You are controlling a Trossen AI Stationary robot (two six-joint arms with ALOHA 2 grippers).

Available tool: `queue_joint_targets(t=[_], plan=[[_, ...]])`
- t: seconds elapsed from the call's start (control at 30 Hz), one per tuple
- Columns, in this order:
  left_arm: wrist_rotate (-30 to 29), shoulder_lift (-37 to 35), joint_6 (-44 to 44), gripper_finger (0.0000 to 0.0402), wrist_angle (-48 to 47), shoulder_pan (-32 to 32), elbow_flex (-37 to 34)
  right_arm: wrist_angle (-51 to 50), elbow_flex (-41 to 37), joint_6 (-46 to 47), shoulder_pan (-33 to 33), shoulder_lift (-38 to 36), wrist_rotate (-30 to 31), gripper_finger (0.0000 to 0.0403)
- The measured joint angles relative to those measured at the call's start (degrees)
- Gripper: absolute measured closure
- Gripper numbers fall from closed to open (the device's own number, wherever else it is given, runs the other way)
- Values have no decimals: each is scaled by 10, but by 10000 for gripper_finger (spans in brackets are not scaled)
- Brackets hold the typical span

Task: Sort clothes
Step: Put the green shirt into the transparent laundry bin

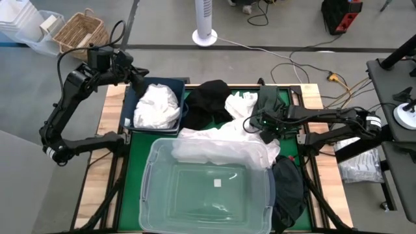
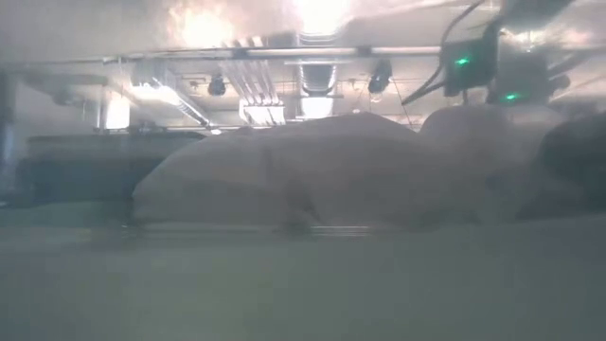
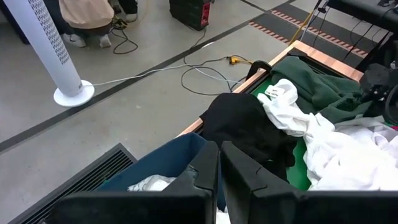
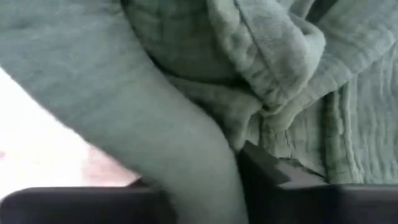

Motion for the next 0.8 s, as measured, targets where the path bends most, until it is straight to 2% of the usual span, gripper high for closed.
queue_joint_targets(t=[0.1, 0.17, 0.5, 0.8], plan=[[0, 0, 0, 401, 0, 0, 0, 0, 0, -1, 0, -4, -11, 369], [0, 0, 0, 401, 0, 0, 0, -2, 0, 2, 0, -13, -15, 385], [1, 0, 0, 401, 0, 0, 0, -36, 23, 34, 0, -81, -24, 393], [0, 0, 5, 401, 0, 0, 0, -46, 62, 27, 0, -117, -17, 390]])
